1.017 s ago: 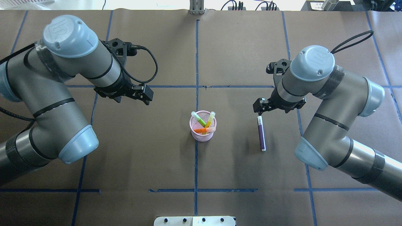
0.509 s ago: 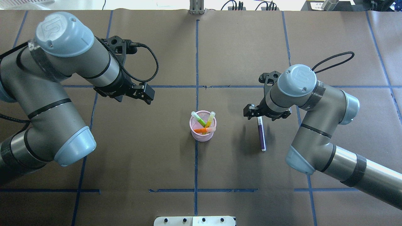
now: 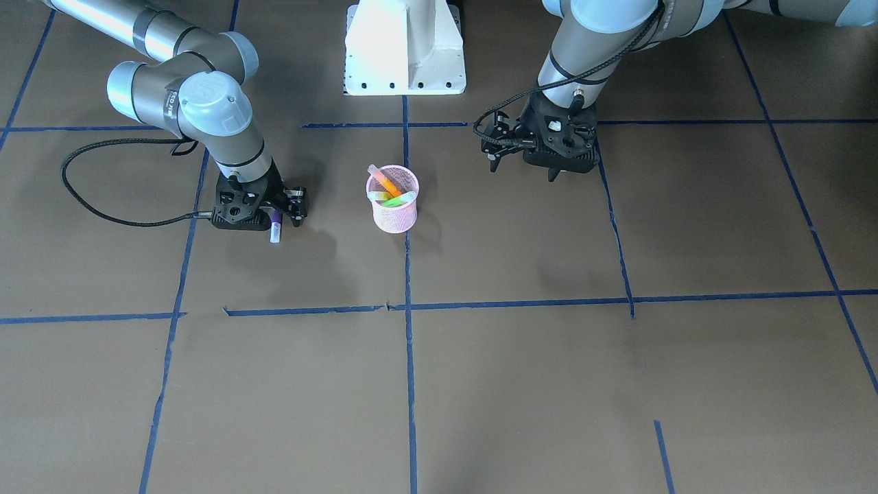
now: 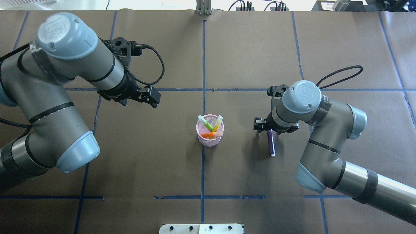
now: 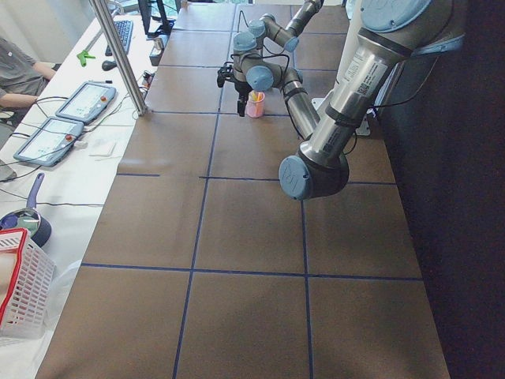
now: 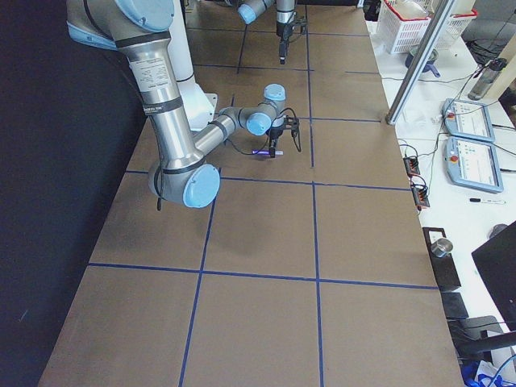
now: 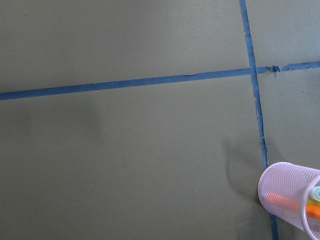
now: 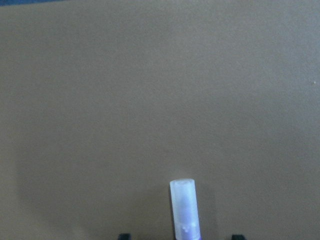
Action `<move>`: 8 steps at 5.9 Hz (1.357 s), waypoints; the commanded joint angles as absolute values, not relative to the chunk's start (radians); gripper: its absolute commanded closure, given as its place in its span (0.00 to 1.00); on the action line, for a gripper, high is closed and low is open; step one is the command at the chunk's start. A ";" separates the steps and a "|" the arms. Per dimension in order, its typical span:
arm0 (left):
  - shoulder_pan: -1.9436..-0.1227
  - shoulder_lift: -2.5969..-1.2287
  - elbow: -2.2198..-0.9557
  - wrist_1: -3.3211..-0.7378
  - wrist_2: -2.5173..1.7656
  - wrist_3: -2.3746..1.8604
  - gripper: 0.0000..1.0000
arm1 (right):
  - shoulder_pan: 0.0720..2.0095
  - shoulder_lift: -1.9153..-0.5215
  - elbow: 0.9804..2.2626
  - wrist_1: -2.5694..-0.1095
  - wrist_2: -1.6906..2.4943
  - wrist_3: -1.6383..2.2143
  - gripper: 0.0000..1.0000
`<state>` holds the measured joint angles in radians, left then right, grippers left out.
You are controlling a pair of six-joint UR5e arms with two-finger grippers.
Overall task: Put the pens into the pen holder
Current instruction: 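Close the right gripper on the purple marker's upper end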
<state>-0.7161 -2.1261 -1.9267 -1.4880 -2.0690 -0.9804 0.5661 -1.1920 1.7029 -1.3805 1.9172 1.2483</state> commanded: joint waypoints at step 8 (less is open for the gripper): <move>-0.710 -2.123 -1.908 -1.488 -2.066 -0.982 0.00 | 0.592 -1.189 1.926 -1.382 1.752 1.331 1.00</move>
